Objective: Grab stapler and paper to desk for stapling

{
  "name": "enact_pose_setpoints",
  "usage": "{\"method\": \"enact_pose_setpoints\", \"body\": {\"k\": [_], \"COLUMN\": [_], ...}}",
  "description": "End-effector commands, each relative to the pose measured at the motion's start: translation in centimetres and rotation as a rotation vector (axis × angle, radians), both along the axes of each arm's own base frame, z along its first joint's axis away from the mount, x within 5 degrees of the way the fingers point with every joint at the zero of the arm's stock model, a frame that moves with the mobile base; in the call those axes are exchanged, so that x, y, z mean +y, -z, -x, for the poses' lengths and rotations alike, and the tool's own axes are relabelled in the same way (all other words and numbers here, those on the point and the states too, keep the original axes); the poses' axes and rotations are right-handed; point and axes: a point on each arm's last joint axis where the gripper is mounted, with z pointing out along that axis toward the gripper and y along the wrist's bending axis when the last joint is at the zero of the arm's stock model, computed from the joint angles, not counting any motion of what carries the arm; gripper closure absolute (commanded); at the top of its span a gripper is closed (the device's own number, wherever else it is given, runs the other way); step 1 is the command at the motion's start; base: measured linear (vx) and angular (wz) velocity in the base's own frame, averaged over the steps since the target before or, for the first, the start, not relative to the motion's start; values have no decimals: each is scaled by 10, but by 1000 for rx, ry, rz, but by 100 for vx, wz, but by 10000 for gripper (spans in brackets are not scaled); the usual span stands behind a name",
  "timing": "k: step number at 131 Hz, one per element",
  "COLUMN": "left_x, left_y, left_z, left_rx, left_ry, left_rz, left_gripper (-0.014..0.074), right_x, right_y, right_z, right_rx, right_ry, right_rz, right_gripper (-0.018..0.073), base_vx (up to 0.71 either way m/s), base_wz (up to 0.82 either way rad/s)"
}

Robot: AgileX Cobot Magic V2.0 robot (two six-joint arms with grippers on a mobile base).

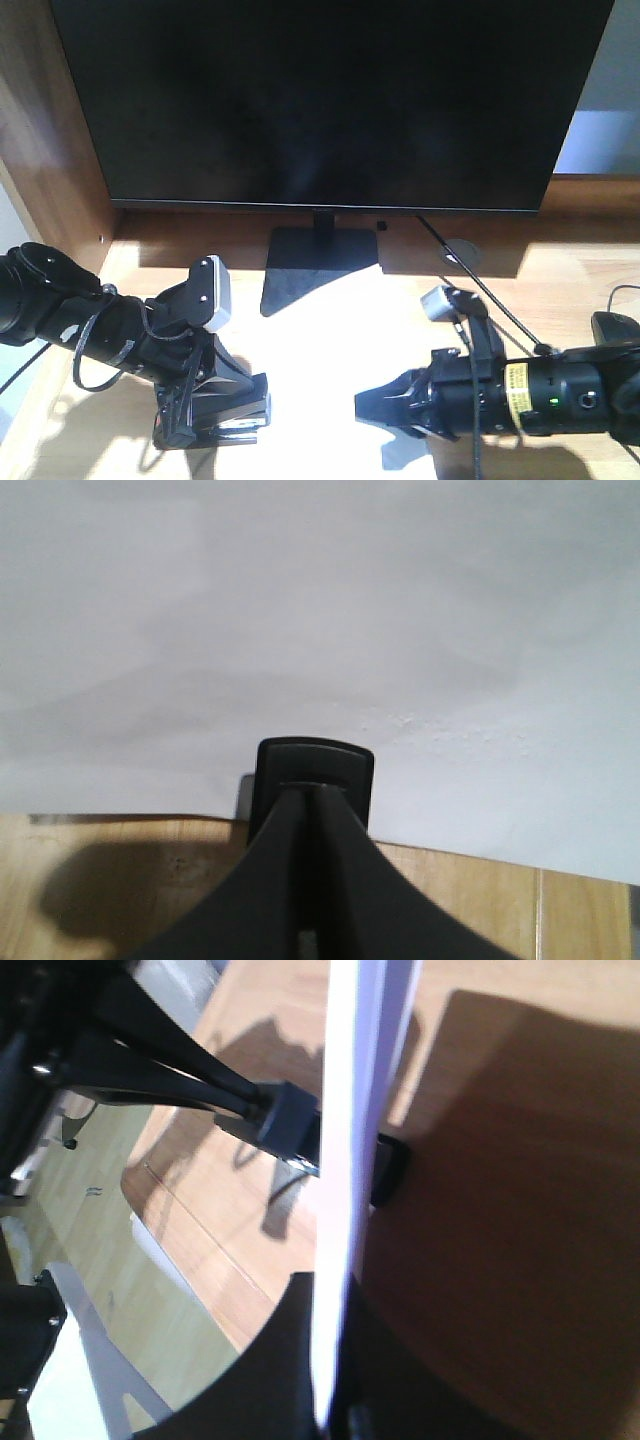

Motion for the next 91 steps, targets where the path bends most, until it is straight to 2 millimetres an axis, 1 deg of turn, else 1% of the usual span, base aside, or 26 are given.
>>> {"method": "enact_pose_setpoints", "body": {"k": [1, 29, 59, 91], "left_x": [-5, -5, -5, -5], "left_y": [-19, -19, -19, -19], "left_z": [-1, -1, -1, -1], "left_rx": [-29, -29, -29, -29], "left_ry": [-4, -4, -4, -4], "left_rz": [62, 62, 62, 62], "left_gripper": [603, 603, 603, 603], "right_x": [6, 9, 10, 13], "right_y": [-6, 9, 15, 23], "right_z": [-4, -12, -22, -25], "right_rx": [30, 118, 144, 161], "right_ry": [0, 74, 174, 176], "right_rz": [-103, -165, -221, -277], "right_gripper": [562, 562, 562, 562], "base_vx": [0, 0, 0, 0], "base_wz": [0, 0, 0, 0]}}
